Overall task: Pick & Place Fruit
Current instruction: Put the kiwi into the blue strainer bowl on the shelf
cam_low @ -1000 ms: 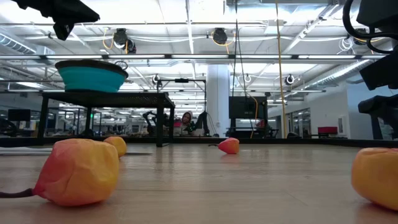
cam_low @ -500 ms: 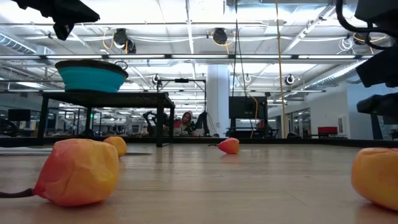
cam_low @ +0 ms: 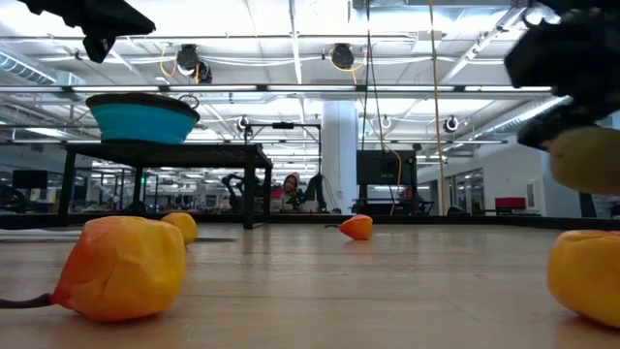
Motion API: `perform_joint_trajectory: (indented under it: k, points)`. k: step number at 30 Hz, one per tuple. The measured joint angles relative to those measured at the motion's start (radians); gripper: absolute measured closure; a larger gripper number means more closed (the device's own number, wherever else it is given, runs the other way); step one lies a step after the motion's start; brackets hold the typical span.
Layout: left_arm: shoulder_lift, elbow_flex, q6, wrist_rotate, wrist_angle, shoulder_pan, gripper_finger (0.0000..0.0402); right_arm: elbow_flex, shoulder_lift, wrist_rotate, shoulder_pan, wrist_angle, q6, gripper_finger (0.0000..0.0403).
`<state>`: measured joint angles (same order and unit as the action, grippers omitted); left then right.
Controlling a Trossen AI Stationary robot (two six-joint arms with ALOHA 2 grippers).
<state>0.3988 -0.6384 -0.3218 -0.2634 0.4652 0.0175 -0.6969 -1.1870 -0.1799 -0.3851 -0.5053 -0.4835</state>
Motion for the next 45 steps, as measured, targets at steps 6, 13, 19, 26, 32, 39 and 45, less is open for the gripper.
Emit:
perform_joint_trajectory:
  k: [6, 13, 19, 26, 32, 39, 45]
  points:
    - [0.000, 0.000, -0.003, 0.001, 0.000, 0.000, 0.0380, -0.015, 0.000, 0.000, 0.086, 0.132, 0.056, 0.0212]
    - [0.000, 0.000, -0.031, 0.002, 0.000, 0.000, 0.0380, -0.015, 0.000, 0.000, 0.184, 0.311, 0.079, 0.0213]
    - [0.000, 0.000, -0.032, 0.003, 0.000, 0.000, 0.0380, -0.015, 0.000, 0.001, 0.267, 0.499, 0.125, 0.0209]
    - [0.000, 0.000, -0.031, 0.005, 0.000, 0.000, 0.0380, -0.015, 0.000, 0.000, 0.343, 0.637, 0.172, 0.0213]
    - [0.000, 0.000, -0.029, 0.005, 0.000, 0.000, 0.0380, -0.015, 0.000, -0.004, 0.409, 0.823, 0.105, 0.0211]
    - [0.000, 0.000, -0.023, 0.004, 0.000, 0.000, 0.0380, -0.015, 0.000, -0.007, 0.464, 1.056, -0.024, 0.0213]
    - [0.000, 0.000, -0.021, 0.004, 0.001, 0.000, 0.0380, -0.015, 0.000, -0.007, 0.495, 1.203, -0.219, 0.0214]
